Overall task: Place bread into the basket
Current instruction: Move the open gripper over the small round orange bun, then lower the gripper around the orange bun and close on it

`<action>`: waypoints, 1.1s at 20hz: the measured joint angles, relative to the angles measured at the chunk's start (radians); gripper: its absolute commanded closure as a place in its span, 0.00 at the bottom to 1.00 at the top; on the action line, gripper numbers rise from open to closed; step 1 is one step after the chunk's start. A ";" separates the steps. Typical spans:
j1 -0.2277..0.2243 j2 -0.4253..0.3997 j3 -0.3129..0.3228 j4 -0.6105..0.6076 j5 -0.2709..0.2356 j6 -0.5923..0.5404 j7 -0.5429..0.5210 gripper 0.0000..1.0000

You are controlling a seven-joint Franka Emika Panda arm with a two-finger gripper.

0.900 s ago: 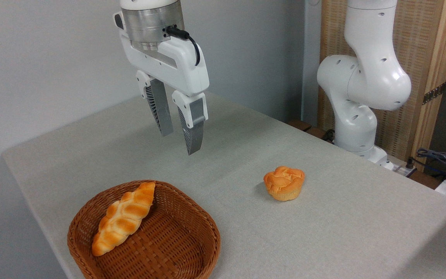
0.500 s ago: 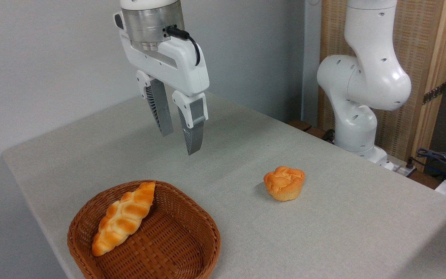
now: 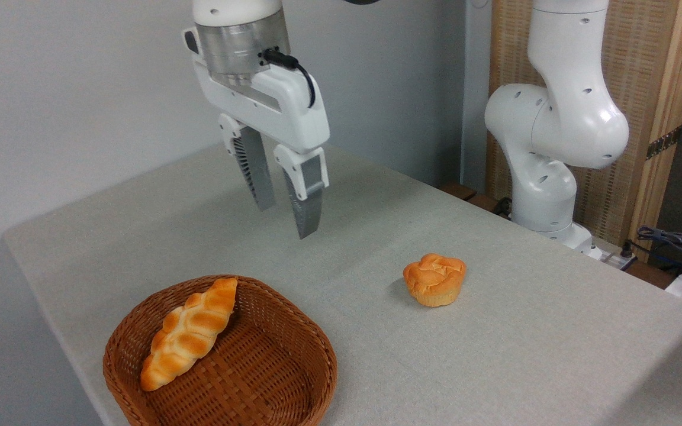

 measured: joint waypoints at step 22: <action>-0.139 -0.396 0.157 -0.710 0.174 0.271 0.123 0.00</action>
